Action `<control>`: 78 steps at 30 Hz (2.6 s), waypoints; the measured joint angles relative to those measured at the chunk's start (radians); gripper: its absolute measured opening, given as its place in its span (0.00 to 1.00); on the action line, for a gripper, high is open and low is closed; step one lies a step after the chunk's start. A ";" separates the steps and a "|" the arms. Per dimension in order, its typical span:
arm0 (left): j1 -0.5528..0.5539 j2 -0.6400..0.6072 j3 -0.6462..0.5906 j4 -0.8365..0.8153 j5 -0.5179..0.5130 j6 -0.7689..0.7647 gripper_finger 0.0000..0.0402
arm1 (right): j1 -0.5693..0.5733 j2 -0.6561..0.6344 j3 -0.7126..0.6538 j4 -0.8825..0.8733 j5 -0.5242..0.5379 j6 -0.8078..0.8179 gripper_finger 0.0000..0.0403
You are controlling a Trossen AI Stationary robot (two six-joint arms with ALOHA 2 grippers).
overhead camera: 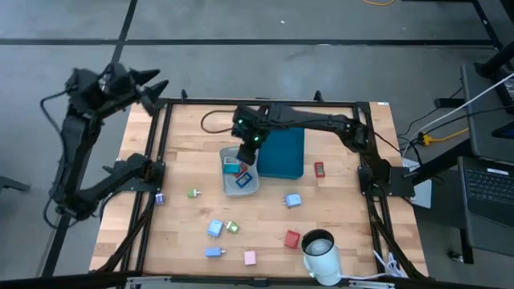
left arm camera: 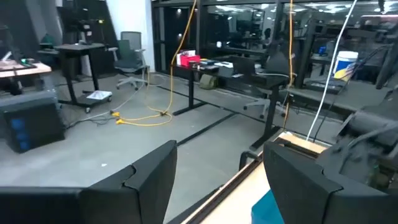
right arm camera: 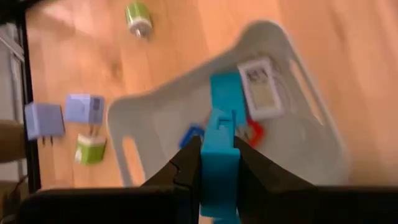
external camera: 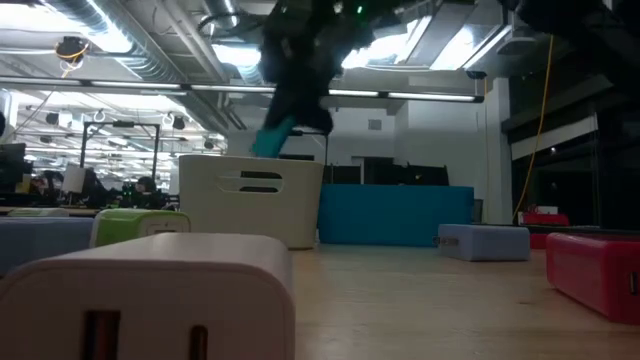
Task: Pick & Place Office items
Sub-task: Put the light blue timer into the gray bin, then put the red timer into the gray bin
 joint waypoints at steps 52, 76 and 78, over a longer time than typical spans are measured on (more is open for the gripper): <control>0.023 0.031 0.000 -0.088 0.073 0.058 0.58 | -0.051 -0.799 -0.690 -0.452 0.412 0.615 0.61; 0.023 0.048 0.000 -0.162 0.080 0.047 0.58 | 0.005 -0.834 -1.315 0.098 0.342 0.958 0.64; 0.023 0.048 0.000 -0.163 0.080 0.047 0.58 | -0.005 -0.834 -1.347 0.118 0.335 0.954 0.64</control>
